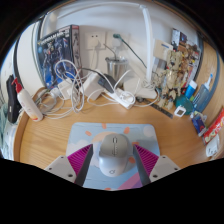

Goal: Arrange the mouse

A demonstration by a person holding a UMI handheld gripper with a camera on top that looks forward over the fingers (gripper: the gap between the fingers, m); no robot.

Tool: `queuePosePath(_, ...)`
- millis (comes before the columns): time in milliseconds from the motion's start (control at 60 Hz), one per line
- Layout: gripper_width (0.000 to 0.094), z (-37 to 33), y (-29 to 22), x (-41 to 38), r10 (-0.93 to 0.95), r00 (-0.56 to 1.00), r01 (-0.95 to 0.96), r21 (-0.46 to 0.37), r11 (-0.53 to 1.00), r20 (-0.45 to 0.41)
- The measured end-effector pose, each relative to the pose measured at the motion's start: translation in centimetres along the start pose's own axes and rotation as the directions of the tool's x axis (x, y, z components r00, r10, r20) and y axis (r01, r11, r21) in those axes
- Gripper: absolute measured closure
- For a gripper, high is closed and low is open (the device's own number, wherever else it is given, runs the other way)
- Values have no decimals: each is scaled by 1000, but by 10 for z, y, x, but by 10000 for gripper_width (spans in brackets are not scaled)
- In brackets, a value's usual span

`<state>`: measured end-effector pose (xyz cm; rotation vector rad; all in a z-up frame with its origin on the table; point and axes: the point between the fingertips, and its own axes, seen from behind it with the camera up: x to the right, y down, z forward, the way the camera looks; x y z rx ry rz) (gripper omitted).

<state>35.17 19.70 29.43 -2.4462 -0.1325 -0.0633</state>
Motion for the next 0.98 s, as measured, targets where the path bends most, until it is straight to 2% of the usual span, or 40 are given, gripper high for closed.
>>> queuePosePath(200,143,-81,-51,7,-9,1000,9,93,996,0)
queuePosePath(383,140,-175,-100,38,25,999,-16,211,977,-38)
queuePosePath(533,145,-230,-113,60,63,997,-49,281,958,-40)
queuePosePath(700,144,-256,-99,74,39,997,-19,273,962,-68)
queuePosePath(983,147,-261,-68,74,43,998,-32,249,968,-39)
